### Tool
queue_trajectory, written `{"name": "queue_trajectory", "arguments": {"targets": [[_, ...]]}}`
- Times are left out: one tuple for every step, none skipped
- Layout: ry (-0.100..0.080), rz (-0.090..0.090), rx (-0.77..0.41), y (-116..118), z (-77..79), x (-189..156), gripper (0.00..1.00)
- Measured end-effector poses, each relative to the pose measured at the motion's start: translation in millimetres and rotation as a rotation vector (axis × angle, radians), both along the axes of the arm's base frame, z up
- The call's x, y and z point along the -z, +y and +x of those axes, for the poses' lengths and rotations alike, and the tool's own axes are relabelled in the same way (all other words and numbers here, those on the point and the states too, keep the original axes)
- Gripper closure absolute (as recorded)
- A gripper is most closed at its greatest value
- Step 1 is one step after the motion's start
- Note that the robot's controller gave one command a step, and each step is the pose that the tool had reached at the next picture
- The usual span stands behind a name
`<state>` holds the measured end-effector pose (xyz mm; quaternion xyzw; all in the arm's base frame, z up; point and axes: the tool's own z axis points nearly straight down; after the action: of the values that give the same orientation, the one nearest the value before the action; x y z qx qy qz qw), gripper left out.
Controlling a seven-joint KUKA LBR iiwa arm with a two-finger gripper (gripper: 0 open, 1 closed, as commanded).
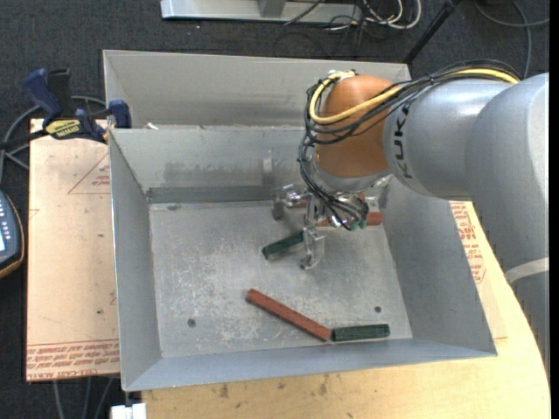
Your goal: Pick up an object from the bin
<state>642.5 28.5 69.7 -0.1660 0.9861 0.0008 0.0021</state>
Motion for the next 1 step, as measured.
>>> {"name": "queue_trajectory", "arguments": {"targets": [[-0.001,-0.001,0.001,-0.8,0.8,-2.1,1.0]]}}
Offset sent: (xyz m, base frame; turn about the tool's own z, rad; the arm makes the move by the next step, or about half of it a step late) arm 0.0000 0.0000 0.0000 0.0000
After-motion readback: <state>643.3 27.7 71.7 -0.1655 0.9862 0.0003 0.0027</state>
